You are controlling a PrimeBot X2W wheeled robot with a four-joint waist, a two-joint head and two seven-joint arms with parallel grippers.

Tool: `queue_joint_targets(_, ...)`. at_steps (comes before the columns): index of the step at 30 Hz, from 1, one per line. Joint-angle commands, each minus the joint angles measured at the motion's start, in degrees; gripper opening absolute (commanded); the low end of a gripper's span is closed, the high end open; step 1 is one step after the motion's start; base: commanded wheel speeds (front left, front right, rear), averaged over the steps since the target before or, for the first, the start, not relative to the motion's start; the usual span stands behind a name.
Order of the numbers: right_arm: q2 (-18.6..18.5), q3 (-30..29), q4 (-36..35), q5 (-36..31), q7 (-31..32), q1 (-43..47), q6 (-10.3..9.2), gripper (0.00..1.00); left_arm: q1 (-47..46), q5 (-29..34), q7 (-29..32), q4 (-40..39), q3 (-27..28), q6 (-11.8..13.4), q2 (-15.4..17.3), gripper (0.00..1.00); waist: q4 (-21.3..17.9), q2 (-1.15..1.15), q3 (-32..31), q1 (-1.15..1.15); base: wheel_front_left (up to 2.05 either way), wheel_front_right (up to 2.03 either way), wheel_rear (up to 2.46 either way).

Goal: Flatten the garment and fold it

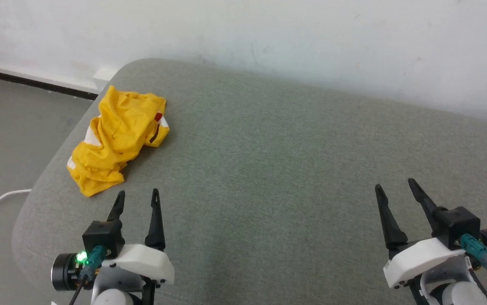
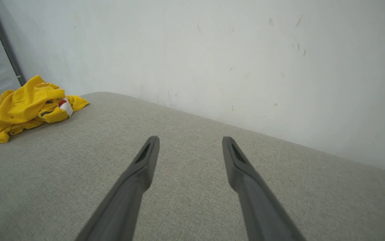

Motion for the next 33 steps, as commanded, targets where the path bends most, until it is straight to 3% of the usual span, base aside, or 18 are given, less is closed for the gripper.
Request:
queue_joint_targets(1,0.13,-0.14,0.19,0.25,-0.56,-0.69,-0.07,1.00,-1.17,-0.45,-0.63,0.45,0.00,0.58,0.04,1.00,0.97,0.00,0.01,0.00,0.00,0.00,0.00)
queue_joint_targets(33,0.20,-0.16,1.61,1.45,-3.37,-1.66,-0.10,1.00,-2.00,-2.51,-4.47,2.41,1.07,2.74,-0.03,1.00,10.43,0.00,0.01,0.00,0.00,0.00,0.00)
